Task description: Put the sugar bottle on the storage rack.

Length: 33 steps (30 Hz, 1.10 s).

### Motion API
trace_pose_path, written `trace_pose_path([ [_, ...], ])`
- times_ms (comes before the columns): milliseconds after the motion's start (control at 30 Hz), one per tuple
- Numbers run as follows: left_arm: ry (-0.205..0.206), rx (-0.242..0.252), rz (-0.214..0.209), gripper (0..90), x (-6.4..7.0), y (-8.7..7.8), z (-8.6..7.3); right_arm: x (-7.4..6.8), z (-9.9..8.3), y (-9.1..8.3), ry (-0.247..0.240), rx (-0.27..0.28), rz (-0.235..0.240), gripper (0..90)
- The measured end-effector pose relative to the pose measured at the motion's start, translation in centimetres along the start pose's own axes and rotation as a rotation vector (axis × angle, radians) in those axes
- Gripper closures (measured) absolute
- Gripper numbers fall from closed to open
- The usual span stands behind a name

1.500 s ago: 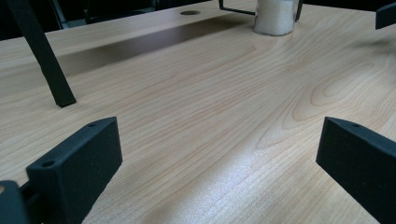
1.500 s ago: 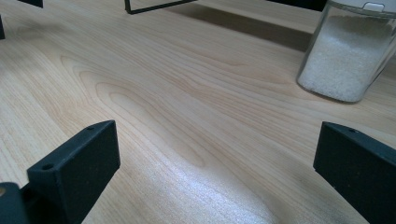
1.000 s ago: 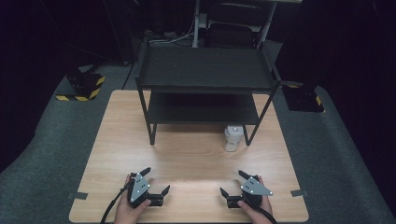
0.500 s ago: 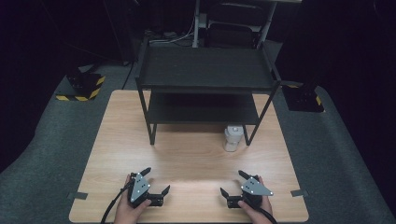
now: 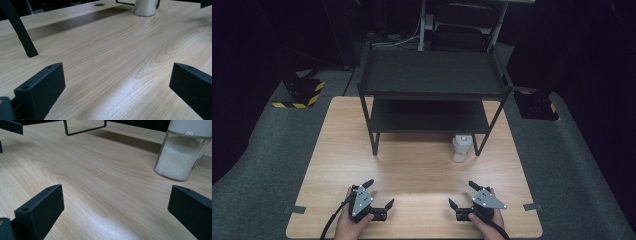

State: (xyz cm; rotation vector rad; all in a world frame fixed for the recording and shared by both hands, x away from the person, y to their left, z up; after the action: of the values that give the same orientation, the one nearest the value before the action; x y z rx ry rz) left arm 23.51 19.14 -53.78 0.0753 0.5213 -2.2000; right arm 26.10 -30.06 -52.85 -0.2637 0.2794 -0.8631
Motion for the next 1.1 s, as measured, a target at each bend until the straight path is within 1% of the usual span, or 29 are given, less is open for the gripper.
trace_pose_path([
  [67,0.000,0.000,0.000,0.5,0.0,0.0,0.0,0.0,0.1,0.0,0.001,0.003,0.001,0.0],
  [100,0.000,0.000,0.000,0.5,0.0,0.0,0.0,-0.1,0.4,-0.1,-0.006,0.010,-0.001,0.0],
  [267,0.001,0.001,0.002,0.5,0.1,0.0,0.0,-0.2,1.4,-0.5,-0.004,0.045,0.003,0.0],
  [333,0.000,0.000,0.000,0.5,0.0,0.0,0.0,-0.2,1.6,-0.6,-0.006,0.048,0.001,0.0],
  [367,-0.001,0.001,0.001,0.5,0.1,0.0,0.0,-0.2,2.0,-0.8,-0.008,0.059,-0.003,0.0],
  [500,-0.001,0.000,0.002,0.5,0.1,0.0,0.0,-0.2,2.7,-1.1,-0.003,0.080,-0.007,0.0],
  [700,0.000,0.001,0.002,0.5,0.1,0.0,0.0,-0.3,4.1,-1.5,-0.004,0.120,-0.041,0.0],
  [767,0.000,0.001,0.002,0.5,0.1,0.0,0.0,-0.3,4.4,-1.5,-0.006,0.122,-0.047,0.0],
  [833,-0.001,0.001,0.001,0.5,0.1,0.0,0.0,-0.3,4.9,-1.4,-0.011,0.131,-0.070,0.0],
  [867,-0.001,0.001,0.001,0.5,0.1,0.0,0.0,-0.3,4.9,-1.4,-0.011,0.131,-0.070,0.0],
  [900,-0.001,0.001,0.000,0.5,0.1,-0.1,0.0,-0.3,5.1,-1.4,-0.009,0.137,-0.080,0.0],
  [1000,-0.002,0.002,0.000,0.5,0.1,-0.1,0.0,0.0,5.4,-1.0,0.009,0.146,-0.109,0.0],
  [1033,-0.002,0.002,0.000,0.5,0.1,-0.1,0.0,0.0,5.4,-1.0,0.009,0.146,-0.109,0.0],
  [1067,-0.002,0.003,-0.001,0.5,0.0,-0.1,0.0,0.3,5.5,-0.7,0.027,0.149,-0.122,0.0],
  [1100,-0.002,0.003,-0.001,0.5,0.0,-0.1,0.0,0.3,5.5,-0.7,0.027,0.149,-0.122,0.0],
])
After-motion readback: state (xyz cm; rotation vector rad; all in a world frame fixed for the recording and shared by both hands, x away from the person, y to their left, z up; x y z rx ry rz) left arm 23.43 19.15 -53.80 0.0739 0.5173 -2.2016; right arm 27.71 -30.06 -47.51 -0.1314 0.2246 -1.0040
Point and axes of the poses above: each handheld gripper's, and its own axes: y roughly forward along the jaws, z roughly out of its top, x roughly to its right, the point moved 6 cm from there along y, roughly forward along the jaws, and after that the axes turned 11 degrees about y, right-handed, at the moved point
